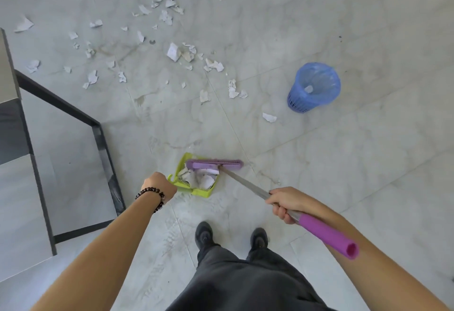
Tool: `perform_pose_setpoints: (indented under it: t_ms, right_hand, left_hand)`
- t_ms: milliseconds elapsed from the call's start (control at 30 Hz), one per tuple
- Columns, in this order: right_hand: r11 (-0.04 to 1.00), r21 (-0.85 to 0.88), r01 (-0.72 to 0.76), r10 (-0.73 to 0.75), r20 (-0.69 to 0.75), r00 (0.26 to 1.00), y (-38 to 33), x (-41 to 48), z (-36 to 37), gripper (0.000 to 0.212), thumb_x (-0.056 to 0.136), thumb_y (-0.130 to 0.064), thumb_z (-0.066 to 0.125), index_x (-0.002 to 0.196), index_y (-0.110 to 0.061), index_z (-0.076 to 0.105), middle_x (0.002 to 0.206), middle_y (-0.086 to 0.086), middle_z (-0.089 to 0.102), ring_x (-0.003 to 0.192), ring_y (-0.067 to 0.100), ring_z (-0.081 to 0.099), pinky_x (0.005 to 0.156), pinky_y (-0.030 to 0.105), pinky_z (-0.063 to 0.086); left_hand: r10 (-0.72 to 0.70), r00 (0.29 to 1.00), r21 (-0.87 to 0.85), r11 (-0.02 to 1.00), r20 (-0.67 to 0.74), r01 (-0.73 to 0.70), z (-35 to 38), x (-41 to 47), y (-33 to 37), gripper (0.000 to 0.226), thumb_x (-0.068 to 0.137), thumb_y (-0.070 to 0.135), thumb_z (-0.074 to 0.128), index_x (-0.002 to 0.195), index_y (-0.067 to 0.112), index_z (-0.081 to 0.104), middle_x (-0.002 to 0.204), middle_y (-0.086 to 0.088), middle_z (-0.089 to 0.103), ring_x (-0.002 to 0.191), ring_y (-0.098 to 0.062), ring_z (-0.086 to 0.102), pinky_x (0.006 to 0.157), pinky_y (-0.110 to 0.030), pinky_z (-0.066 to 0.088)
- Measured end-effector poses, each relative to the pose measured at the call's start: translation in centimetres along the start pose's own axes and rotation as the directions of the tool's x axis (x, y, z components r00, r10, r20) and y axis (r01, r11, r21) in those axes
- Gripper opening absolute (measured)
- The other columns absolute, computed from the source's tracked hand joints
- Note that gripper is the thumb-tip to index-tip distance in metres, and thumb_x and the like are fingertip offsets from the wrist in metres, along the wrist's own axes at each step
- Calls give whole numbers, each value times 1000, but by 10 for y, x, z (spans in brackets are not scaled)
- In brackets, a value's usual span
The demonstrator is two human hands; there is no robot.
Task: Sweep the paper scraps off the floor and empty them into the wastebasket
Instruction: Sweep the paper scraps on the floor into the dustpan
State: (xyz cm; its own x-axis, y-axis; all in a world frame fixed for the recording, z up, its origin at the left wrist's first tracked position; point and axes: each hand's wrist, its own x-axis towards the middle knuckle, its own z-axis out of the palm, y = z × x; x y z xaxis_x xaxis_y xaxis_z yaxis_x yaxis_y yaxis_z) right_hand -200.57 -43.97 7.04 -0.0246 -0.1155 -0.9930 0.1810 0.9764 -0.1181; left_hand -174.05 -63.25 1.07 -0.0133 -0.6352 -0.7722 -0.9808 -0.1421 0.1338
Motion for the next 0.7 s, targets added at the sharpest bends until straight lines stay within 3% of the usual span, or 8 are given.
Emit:
perform_pose_setpoints:
  t_ms: [133,233,367,500,700]
  right_hand:
    - [978,203,50,-49,-10,999,9,-21,-15,9,96,-14,47,100,-23,49,51,-7,43,36,-1,37,31,12,32]
    - [963,252,99,-92,-40,995,11,-26,-10,10,95,-13,46,95,-23,48,52,-7,42,35,-1,35,31,12,31]
    - [976,128,175,-157,-139,978,-3,-5,21,16,92,-11,45,79,-20,44,51,-4,42,36,4,37,35,14,30]
    - [951,-97,294,-308,-225,924,-12,30,62,5,85,-6,46,87,-9,50,45,5,50,39,17,42,40,22,35]
    - [939,-250,238,-281,-155,947,16,50,98,17,80,-5,42,94,-9,52,51,8,54,38,17,47,45,24,41]
  left_hand:
    - [-4,1000,0,1000,-7,4,1,-5,-5,21,79,6,53,60,6,46,54,-10,52,46,-25,52,43,-20,40]
    - [21,1000,3,1000,-11,-21,1,-8,-2,20,81,9,54,62,5,50,57,-10,57,49,-24,55,42,-20,40]
    - [34,999,-20,999,-9,-34,2,-15,-8,19,83,7,52,64,5,49,58,-9,55,47,-23,52,41,-20,40]
    - [43,999,-39,998,-20,-44,5,-14,-14,19,82,7,53,63,6,48,58,-8,53,48,-22,50,41,-20,39]
    - [53,999,-69,996,-12,-54,7,-10,-16,20,82,11,54,64,7,47,62,-9,53,59,-27,54,53,-25,45]
